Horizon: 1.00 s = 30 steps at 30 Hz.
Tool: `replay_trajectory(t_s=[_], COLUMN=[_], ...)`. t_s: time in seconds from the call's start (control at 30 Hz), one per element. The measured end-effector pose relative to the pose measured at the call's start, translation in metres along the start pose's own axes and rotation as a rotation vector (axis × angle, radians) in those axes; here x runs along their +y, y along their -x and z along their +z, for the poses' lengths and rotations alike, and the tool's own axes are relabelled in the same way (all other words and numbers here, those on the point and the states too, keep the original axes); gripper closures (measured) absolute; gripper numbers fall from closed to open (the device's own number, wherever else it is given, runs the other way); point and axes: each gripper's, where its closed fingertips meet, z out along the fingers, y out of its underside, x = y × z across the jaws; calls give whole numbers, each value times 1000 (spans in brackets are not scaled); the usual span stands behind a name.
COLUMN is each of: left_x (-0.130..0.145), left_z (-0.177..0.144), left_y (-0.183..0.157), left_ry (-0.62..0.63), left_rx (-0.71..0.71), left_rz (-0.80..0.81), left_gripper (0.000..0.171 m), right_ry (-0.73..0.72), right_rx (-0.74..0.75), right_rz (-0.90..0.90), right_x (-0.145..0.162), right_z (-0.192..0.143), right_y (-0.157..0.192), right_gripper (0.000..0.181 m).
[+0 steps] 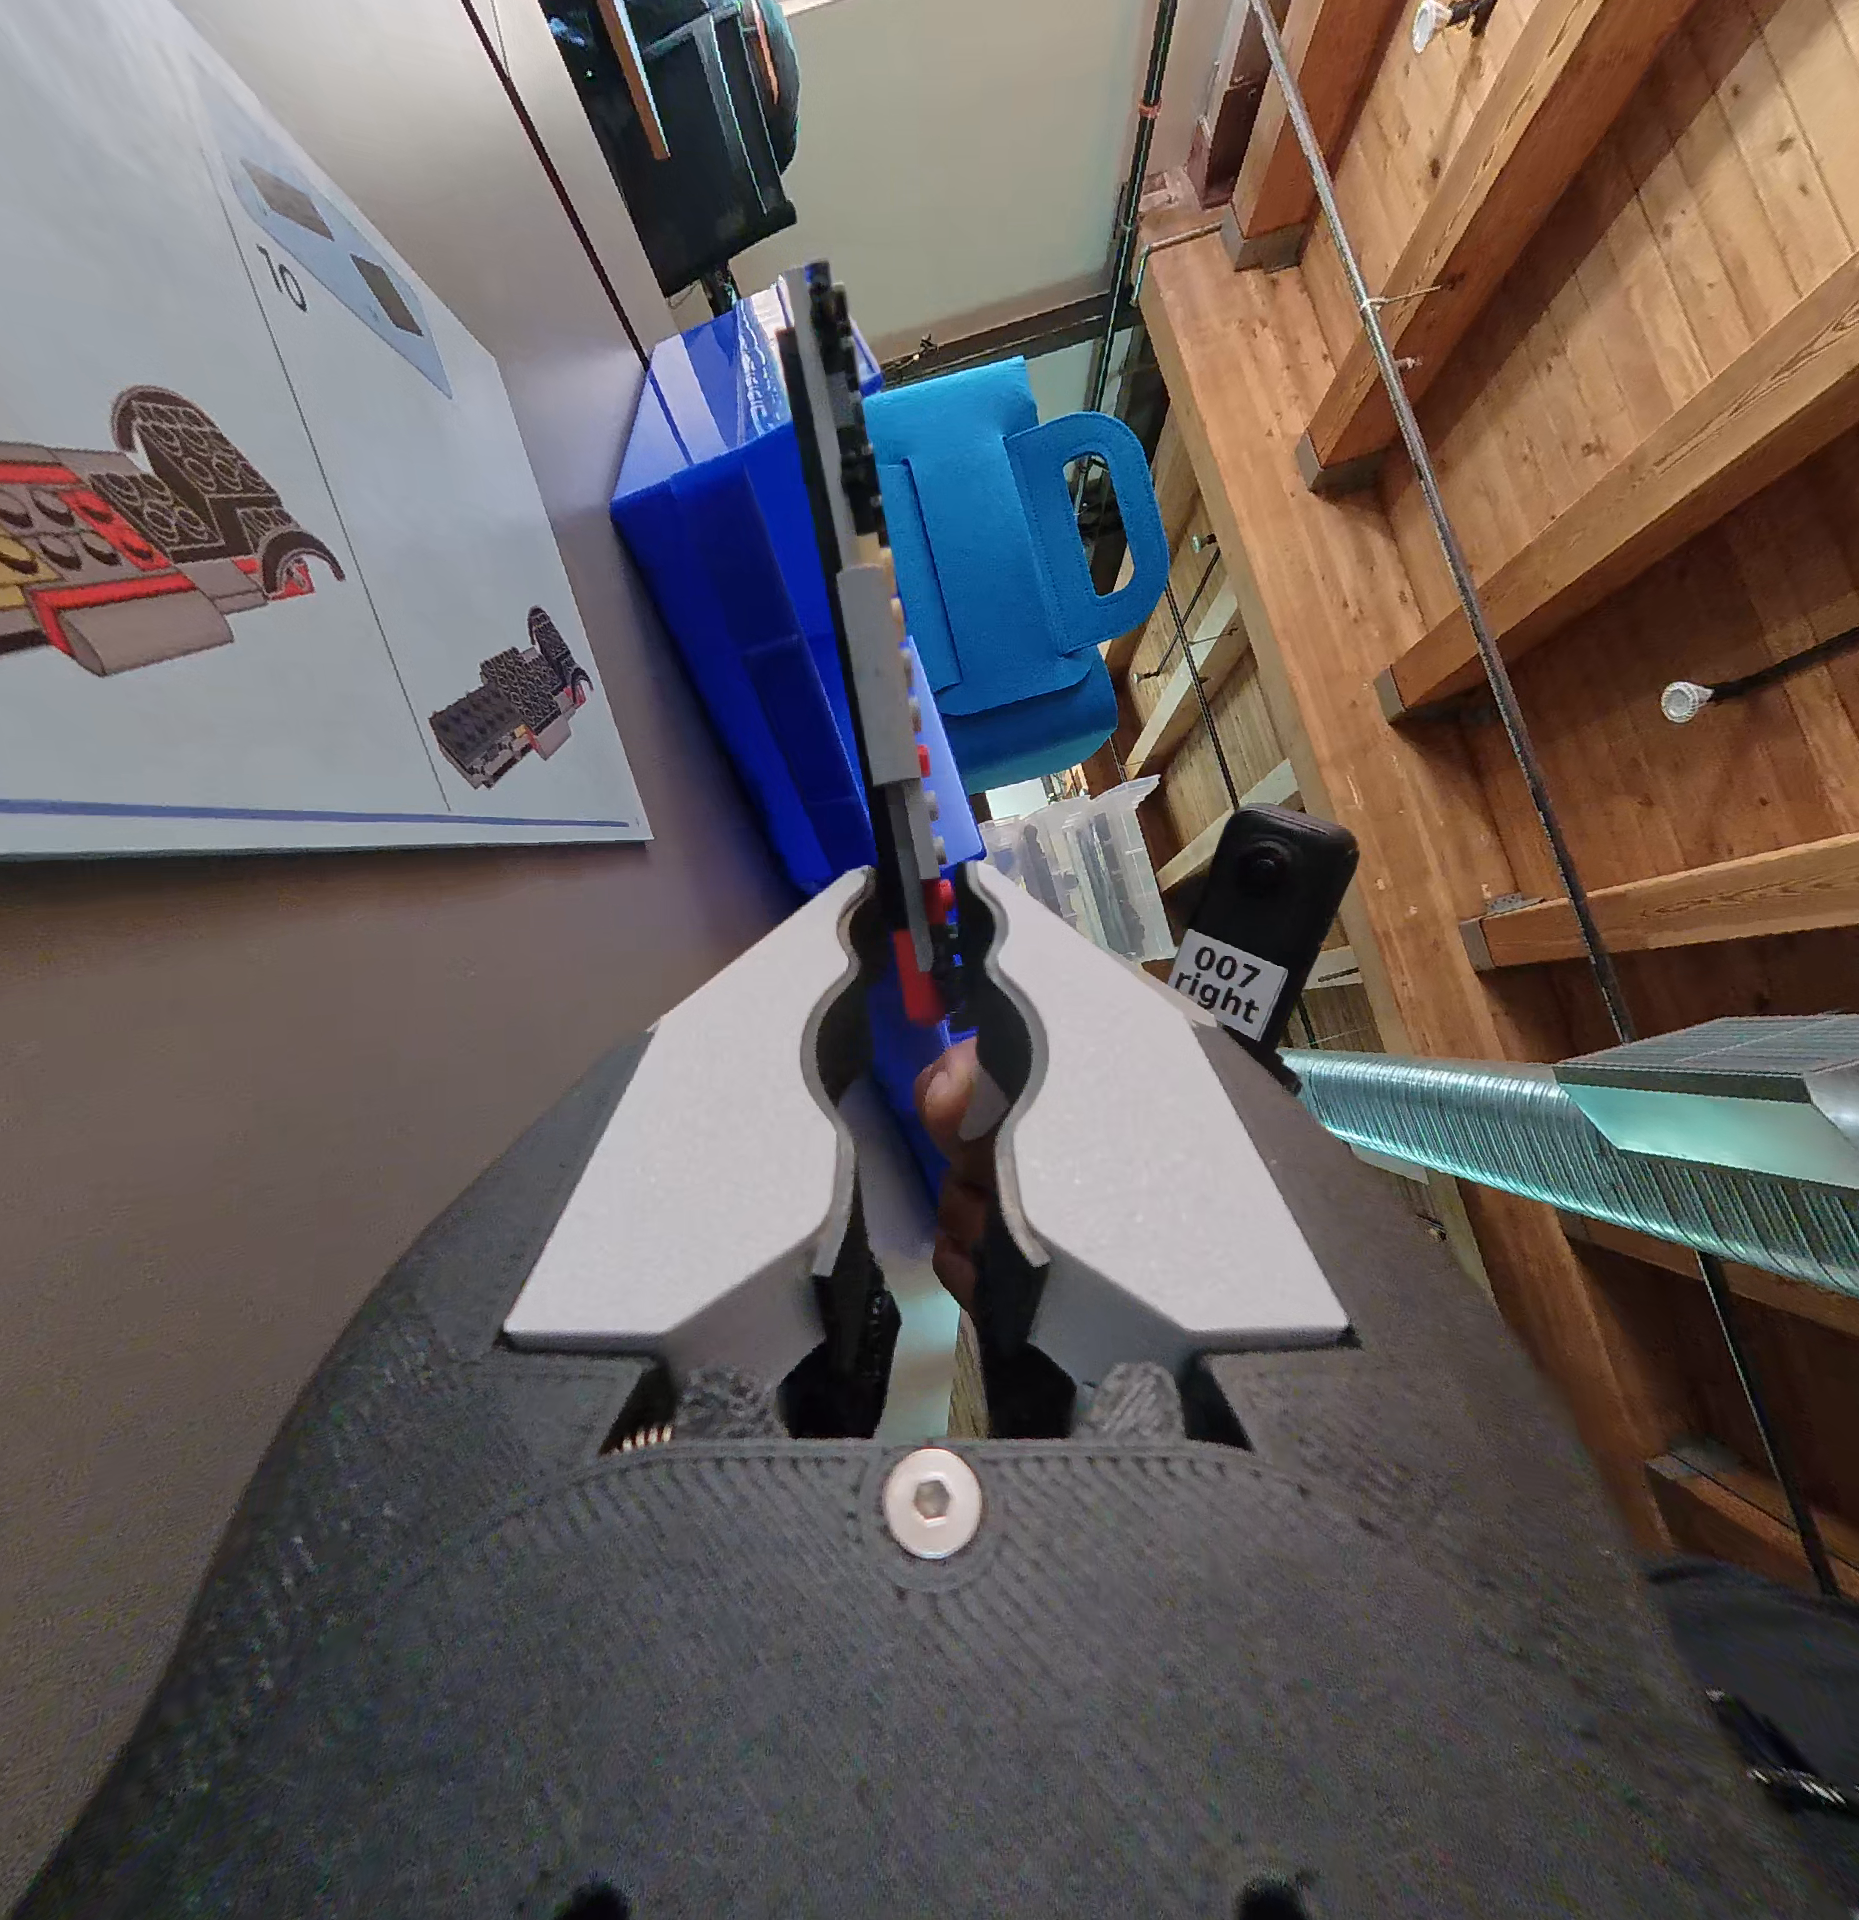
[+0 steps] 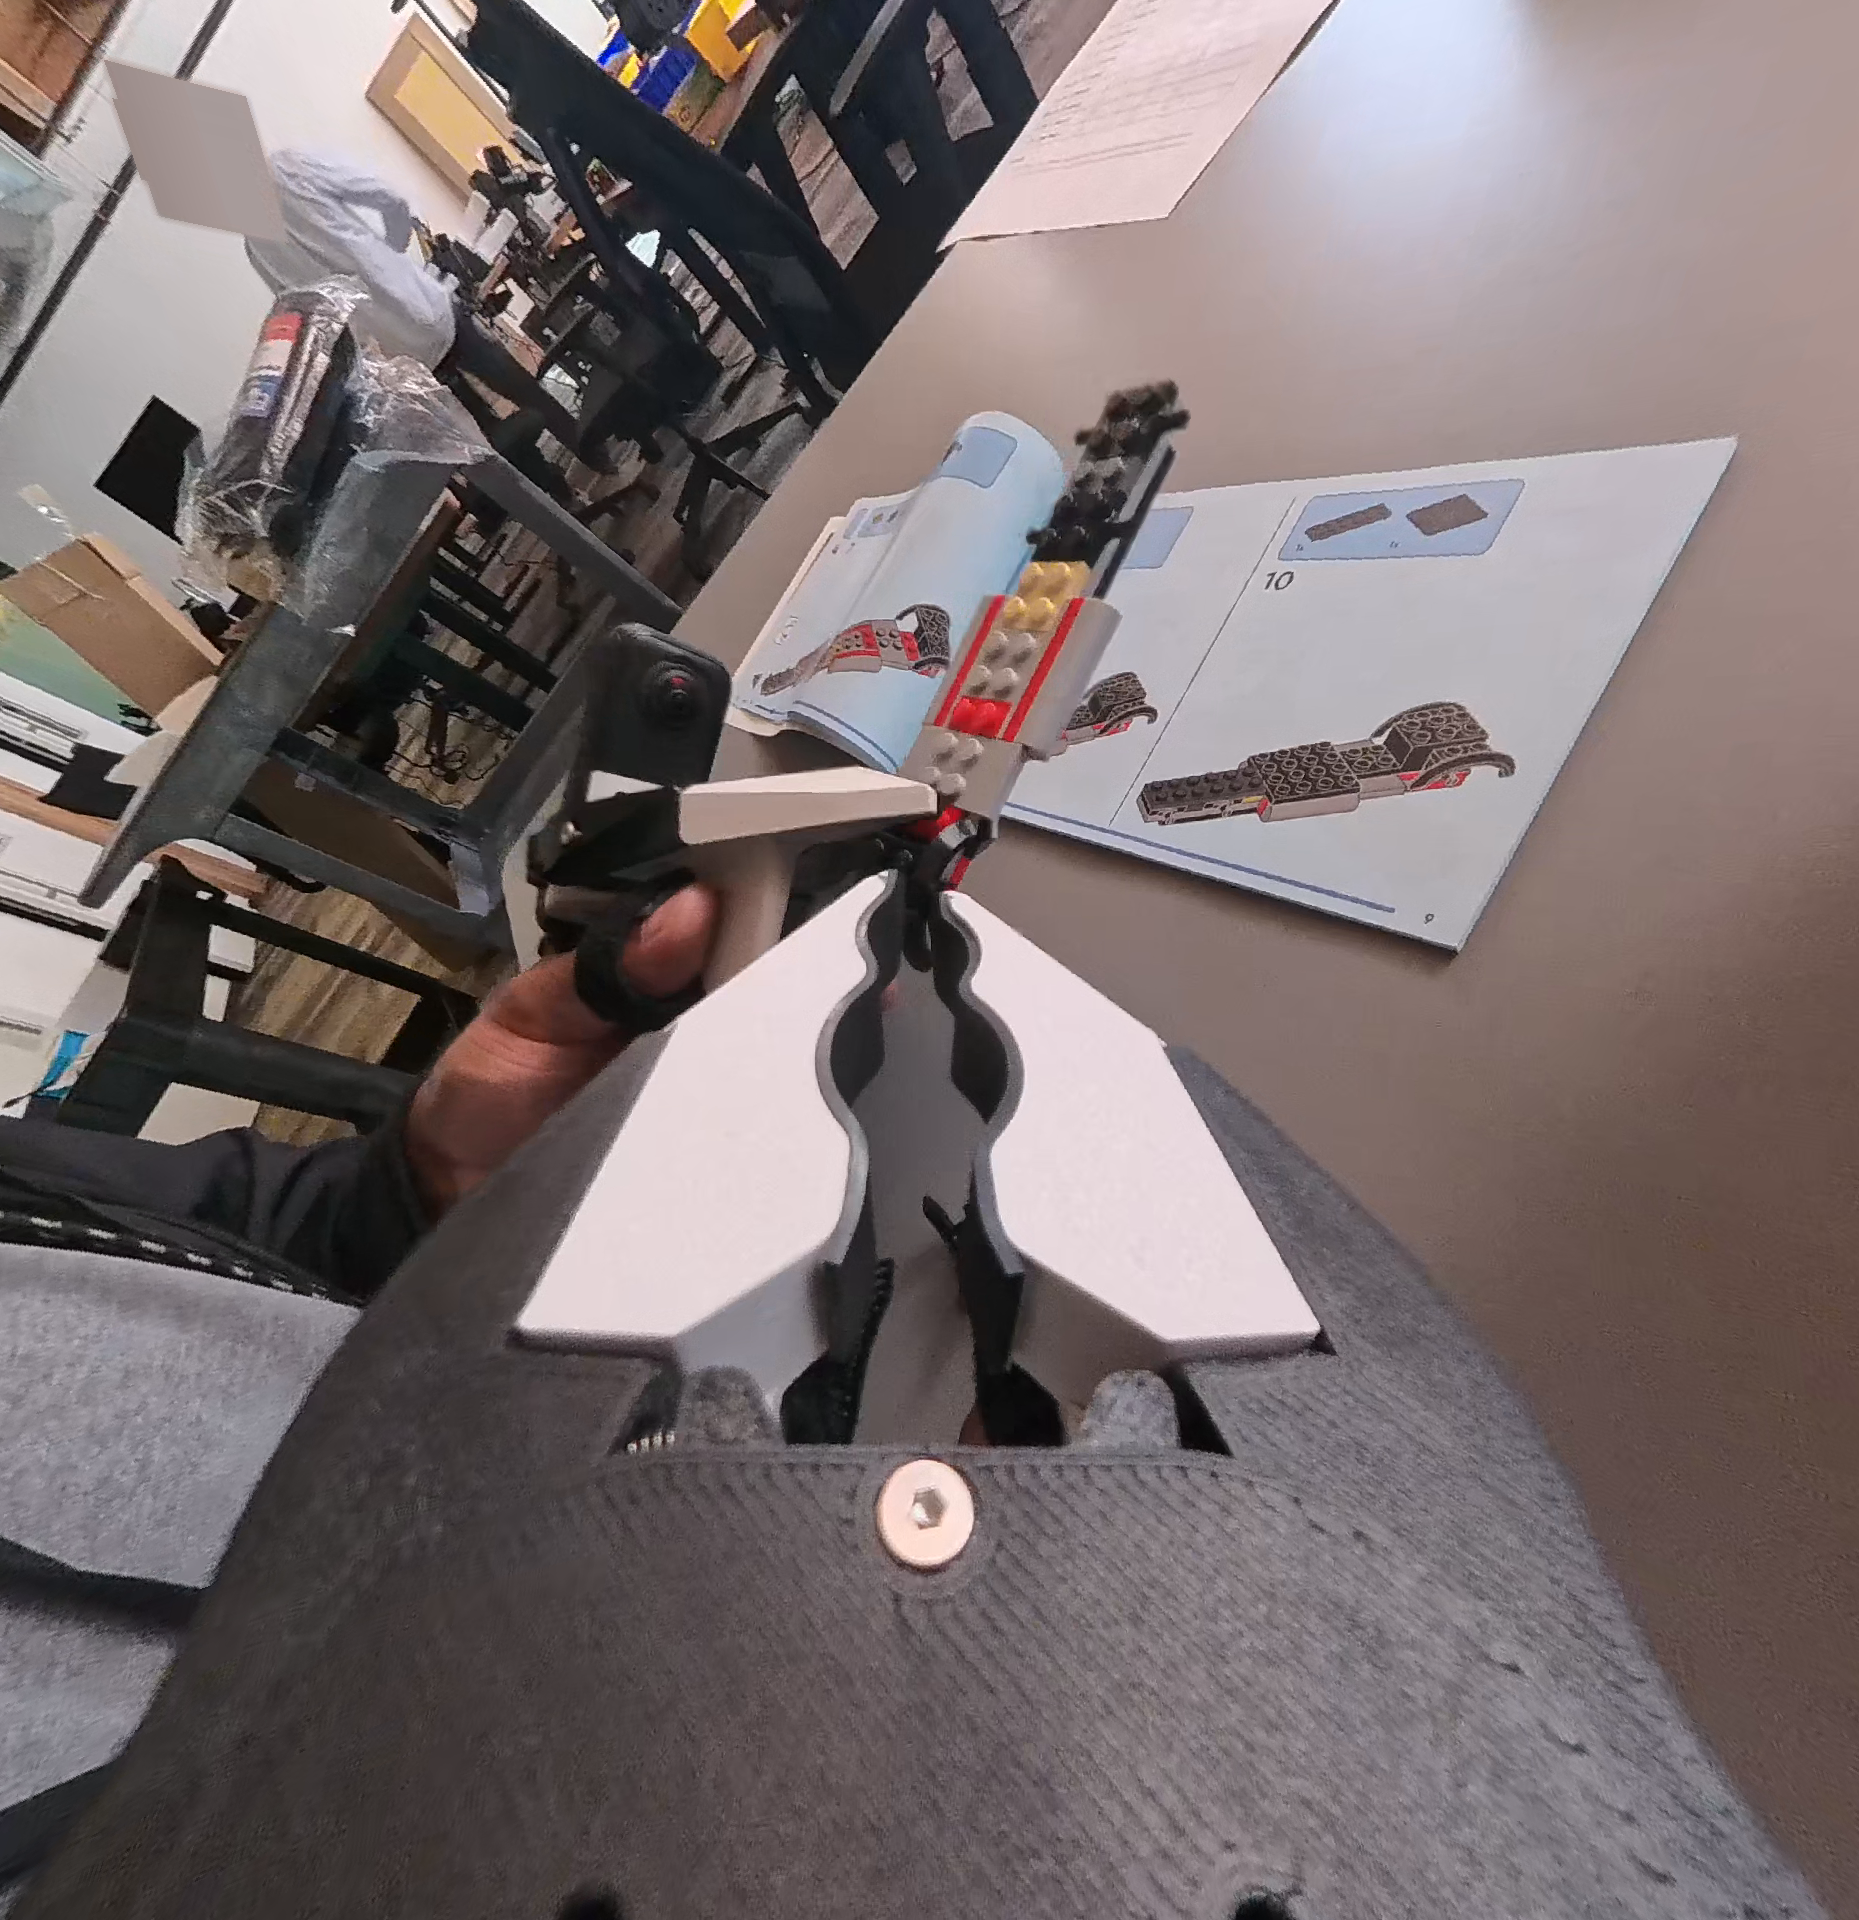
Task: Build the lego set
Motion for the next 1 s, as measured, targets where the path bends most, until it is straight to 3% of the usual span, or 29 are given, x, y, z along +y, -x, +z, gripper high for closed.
replay_trajectory(t_s=[0.63, 1.0], left_x=[0, 2], left_z=[2, 3], left_y=[-10, -14], left_ry=[-22, -18], left_rx=[53, 27], left_rz=[27, 135], left_gripper=[154, 148], right_ry=[-32, -49], right_rx=[84, 128], right_rz=[-47, -74], right_x=[-5, -7], right_z=[-3, -3], right_y=[-2, -2], right_gripper=[176, 176])
